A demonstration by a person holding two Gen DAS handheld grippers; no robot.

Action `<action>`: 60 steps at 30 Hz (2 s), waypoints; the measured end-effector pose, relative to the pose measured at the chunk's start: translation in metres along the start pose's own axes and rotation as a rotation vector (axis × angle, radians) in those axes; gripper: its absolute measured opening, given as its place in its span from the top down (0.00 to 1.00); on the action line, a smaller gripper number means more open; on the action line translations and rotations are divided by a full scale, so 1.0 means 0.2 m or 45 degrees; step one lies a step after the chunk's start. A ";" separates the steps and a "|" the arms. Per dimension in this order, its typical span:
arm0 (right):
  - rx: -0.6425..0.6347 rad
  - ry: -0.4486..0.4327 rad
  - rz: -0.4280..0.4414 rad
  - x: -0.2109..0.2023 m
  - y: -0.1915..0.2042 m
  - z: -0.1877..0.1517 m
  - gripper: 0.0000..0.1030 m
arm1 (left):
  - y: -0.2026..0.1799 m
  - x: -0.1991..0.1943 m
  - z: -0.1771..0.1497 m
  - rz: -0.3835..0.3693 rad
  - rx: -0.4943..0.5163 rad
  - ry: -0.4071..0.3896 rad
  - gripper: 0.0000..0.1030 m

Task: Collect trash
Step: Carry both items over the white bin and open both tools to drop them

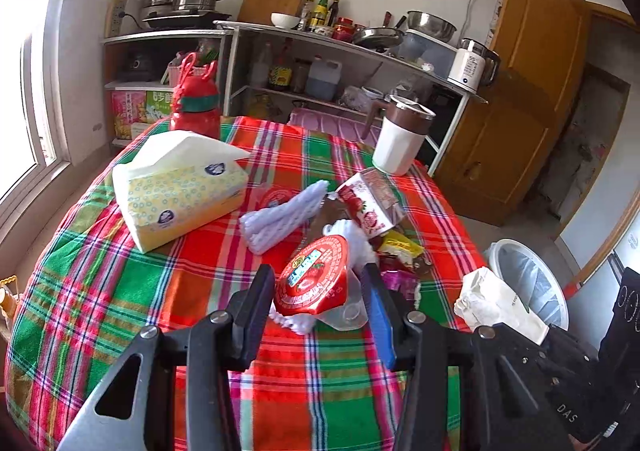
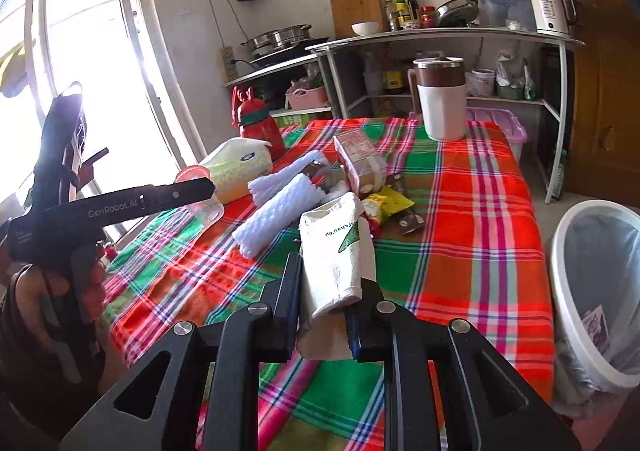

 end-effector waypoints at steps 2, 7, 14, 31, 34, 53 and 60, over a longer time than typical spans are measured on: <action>0.013 -0.017 -0.017 -0.03 -0.03 0.01 0.81 | -0.07 0.00 0.02 -0.035 0.023 -0.003 0.55; 0.044 -0.051 -0.063 -0.11 -0.12 0.03 0.81 | -0.25 0.02 0.05 -0.105 0.091 -0.004 0.55; 0.122 -0.116 -0.141 -0.26 -0.29 0.06 0.81 | -0.51 0.05 0.10 -0.211 0.189 -0.004 0.55; 0.292 -0.184 -0.475 -0.56 -0.81 0.11 0.81 | -1.18 0.27 0.13 -0.470 0.380 0.063 0.54; 0.319 -0.148 -0.510 -0.57 -0.90 0.11 0.80 | -1.28 0.33 0.12 -0.508 0.383 0.098 0.54; 0.390 0.002 -0.697 -0.52 -1.18 0.03 0.48 | -1.49 0.53 0.00 -0.530 0.424 0.256 0.46; 0.384 -0.012 -0.688 -0.53 -1.13 0.02 0.48 | -1.39 0.46 0.03 -0.509 0.401 0.213 0.38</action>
Point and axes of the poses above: each gripper's, at about its wrist camera, not at the fingertips, and x roughly the way its jaws point, y to its left, z to its top, the point moved 2 cm from there along x, roughly the way its jaws point, and after that the axes turned 9 degrees about x, right-handed, at the moved point
